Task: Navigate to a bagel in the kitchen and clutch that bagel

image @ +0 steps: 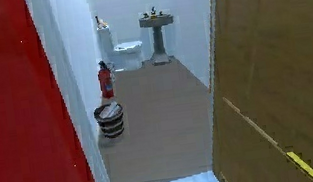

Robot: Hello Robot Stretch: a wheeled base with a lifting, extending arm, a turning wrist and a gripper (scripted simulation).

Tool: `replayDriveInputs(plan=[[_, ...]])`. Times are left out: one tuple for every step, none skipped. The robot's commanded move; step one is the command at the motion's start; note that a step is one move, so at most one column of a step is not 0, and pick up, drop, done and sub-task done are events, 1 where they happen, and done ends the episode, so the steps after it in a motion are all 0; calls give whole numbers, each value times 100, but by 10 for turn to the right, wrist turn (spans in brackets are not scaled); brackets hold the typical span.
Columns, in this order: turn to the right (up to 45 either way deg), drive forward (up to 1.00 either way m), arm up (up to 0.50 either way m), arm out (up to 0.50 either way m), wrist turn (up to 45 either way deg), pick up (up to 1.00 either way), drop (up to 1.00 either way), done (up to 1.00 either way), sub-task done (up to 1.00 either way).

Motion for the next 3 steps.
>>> replayDriveInputs(plan=[[0,100,0,0,0,0,0,0,0],[30,0,0,0,0,0,0,0,0],[0,40,0,0,0,0,0,0,0]])
